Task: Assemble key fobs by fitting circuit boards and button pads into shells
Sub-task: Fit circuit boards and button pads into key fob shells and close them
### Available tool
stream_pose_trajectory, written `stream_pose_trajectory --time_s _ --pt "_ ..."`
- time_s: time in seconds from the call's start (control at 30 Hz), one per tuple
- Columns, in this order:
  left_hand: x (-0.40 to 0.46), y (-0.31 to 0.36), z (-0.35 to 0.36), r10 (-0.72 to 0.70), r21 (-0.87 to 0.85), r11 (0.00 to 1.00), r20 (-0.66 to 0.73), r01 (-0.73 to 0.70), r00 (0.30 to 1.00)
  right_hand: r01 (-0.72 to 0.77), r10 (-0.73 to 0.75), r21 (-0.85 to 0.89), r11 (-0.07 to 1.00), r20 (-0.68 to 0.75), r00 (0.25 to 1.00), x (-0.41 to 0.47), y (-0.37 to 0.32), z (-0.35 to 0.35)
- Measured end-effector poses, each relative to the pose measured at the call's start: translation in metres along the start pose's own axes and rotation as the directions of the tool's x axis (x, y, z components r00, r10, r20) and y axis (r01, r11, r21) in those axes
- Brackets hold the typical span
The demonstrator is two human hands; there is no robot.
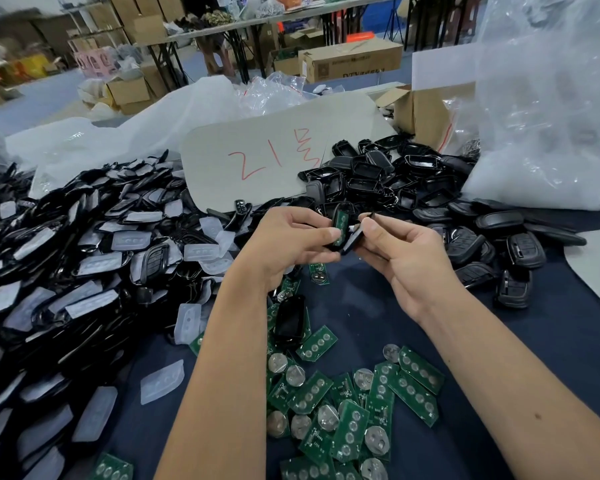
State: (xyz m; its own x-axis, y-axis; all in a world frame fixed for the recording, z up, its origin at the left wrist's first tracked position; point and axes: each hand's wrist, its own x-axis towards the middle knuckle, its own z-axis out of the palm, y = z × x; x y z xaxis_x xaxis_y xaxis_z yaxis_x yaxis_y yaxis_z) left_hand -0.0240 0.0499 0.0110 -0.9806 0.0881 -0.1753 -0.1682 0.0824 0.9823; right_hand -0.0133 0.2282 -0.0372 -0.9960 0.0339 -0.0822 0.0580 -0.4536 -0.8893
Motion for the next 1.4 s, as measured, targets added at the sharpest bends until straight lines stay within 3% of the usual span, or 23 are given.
stream_pose_trajectory --time_s 0.27,0.57,0.73,0.93,1.07,1.23,1.4 --pt "-0.003 0.011 0.015 0.077 0.269 0.959 0.036 -0.084 0.996 0.044 -0.050 -0.075 0.996 -0.084 0.995 -0.002 0.003 0.001" --pt "-0.002 0.011 0.023 0.125 0.338 0.931 0.068 -0.141 0.990 0.100 -0.112 -0.095 0.990 -0.120 0.986 0.001 0.006 0.000" --pt "0.000 0.006 0.029 0.216 0.507 0.832 0.077 -0.224 0.973 0.144 -0.184 -0.225 0.964 -0.168 0.968 0.002 0.006 -0.002" --pt "-0.003 0.002 0.027 0.092 0.266 0.956 0.128 -0.124 0.987 0.209 -0.214 -0.394 0.895 0.032 0.976 0.007 -0.005 -0.016" --pt "-0.003 -0.001 0.020 0.053 0.244 0.965 0.161 -0.092 0.985 0.210 -0.161 -0.386 0.898 0.156 0.975 0.008 -0.005 -0.021" --pt "-0.001 -0.003 0.016 0.073 0.226 0.967 0.203 -0.119 0.976 0.191 -0.145 -0.336 0.922 0.158 0.977 0.010 -0.007 -0.020" --pt "0.001 -0.007 0.015 0.150 0.183 0.968 0.124 -0.171 0.981 0.228 -0.207 -0.289 0.930 0.104 0.973 0.011 -0.006 -0.021"
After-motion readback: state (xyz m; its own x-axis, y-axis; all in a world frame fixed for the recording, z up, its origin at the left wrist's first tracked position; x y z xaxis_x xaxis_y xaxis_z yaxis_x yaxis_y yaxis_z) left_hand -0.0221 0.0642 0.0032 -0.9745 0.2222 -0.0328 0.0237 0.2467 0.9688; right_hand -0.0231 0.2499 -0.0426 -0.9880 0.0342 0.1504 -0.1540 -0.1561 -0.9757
